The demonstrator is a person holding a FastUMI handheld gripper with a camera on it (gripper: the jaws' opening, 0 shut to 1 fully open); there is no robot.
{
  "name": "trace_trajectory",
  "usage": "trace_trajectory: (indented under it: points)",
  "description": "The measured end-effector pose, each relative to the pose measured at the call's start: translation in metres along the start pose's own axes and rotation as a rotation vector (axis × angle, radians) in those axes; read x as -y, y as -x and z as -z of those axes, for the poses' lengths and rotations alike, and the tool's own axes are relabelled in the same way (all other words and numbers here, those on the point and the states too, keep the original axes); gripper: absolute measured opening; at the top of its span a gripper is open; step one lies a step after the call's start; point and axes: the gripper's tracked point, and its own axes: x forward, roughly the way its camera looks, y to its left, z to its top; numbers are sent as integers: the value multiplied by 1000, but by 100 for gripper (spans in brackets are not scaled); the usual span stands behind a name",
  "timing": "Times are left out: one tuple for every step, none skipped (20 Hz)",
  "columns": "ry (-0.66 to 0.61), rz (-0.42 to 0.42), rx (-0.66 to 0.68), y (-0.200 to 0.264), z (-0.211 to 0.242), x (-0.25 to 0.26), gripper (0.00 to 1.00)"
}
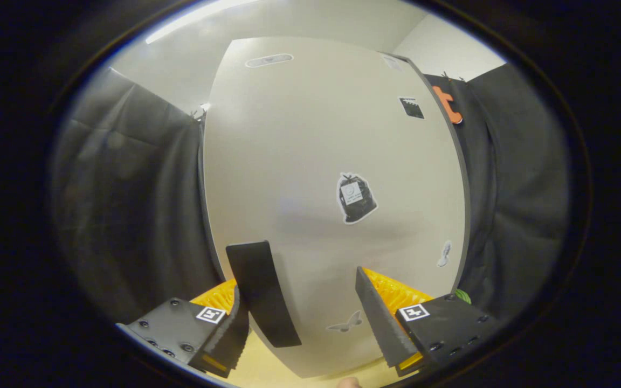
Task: Open the shoe cabinet door, grab the shoes and put them into the shoe cabinet, then close the shoe cabinet door.
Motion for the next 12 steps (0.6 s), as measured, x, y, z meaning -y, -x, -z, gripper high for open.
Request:
trace_trajectory:
  points:
    - [1,-3,2,-2,0,-2,100]
    - [2,-6,4,-5,1,-3,100]
    - [5,-11,4,-8,1,-4,100]
    - [9,-15,4,-11,0,-5,100]
    - [13,-20,4,-15,0,-6,100]
    - [16,-24,4,-17,0,-7,100]
    - [17,-28,4,-20,-1,-8,100]
    - [16,-31,3,-23,0,-8,100]
    - [15,-35,3,-25,0,-9,100]
    - [15,-41,2,-27,0,-10,100]
    - [14,-45,-1,-29,0,-11,100]
    - [11,-49,-2,-31,0,-11,100]
